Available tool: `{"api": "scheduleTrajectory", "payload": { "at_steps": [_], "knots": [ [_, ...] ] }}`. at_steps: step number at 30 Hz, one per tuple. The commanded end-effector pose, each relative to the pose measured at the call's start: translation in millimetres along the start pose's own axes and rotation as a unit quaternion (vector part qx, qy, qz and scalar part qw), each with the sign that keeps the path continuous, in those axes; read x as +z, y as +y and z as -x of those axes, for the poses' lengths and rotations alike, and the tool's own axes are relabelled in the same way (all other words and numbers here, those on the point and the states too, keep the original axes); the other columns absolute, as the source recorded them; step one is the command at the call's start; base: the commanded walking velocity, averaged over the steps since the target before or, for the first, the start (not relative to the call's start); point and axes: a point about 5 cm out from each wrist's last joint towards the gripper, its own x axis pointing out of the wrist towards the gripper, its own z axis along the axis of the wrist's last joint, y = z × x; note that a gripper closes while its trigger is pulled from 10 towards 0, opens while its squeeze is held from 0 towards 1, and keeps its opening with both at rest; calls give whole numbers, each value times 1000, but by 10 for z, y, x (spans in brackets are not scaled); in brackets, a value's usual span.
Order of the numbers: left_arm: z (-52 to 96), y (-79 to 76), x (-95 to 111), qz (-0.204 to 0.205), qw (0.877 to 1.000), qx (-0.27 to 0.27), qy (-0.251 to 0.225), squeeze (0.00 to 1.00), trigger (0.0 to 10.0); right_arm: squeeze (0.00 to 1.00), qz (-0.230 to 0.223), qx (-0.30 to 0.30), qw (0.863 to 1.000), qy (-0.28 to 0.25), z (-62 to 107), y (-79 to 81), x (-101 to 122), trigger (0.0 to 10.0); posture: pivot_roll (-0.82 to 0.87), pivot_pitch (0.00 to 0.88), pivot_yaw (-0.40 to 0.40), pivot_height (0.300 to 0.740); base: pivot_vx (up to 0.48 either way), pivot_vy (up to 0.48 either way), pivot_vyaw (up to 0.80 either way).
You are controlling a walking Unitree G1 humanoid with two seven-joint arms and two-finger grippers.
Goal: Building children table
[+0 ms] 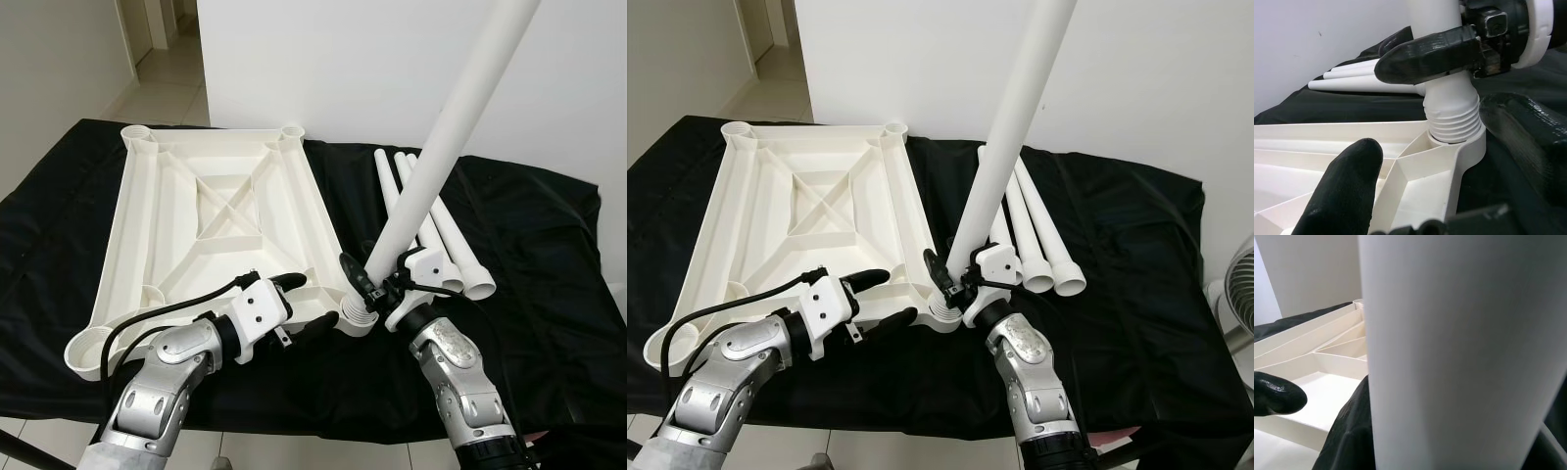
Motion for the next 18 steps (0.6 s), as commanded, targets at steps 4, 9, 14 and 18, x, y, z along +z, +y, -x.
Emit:
{"api": "scheduleTrajectory", "payload": {
  "at_steps": [4,9,14,18],
  "knots": [
    [17,54,20,-2,998,56,1,0,10000,0,21,-14,999,27,177,-34,-161,10000,39,3,-60,740,0,0,0],
    [19,55,19,-2,998,58,1,0,10000,0,21,-1,1000,13,195,2,-128,10000,39,3,-60,740,0,0,0],
    [36,60,21,-2,998,59,2,0,10000,0,23,-14,1000,14,240,-28,-159,10000,38,16,-59,740,0,0,0],
    [51,71,23,-2,998,62,4,0,10000,0,36,-12,999,12,235,-25,-148,10000,39,26,-56,740,0,0,0]
  ]
}}
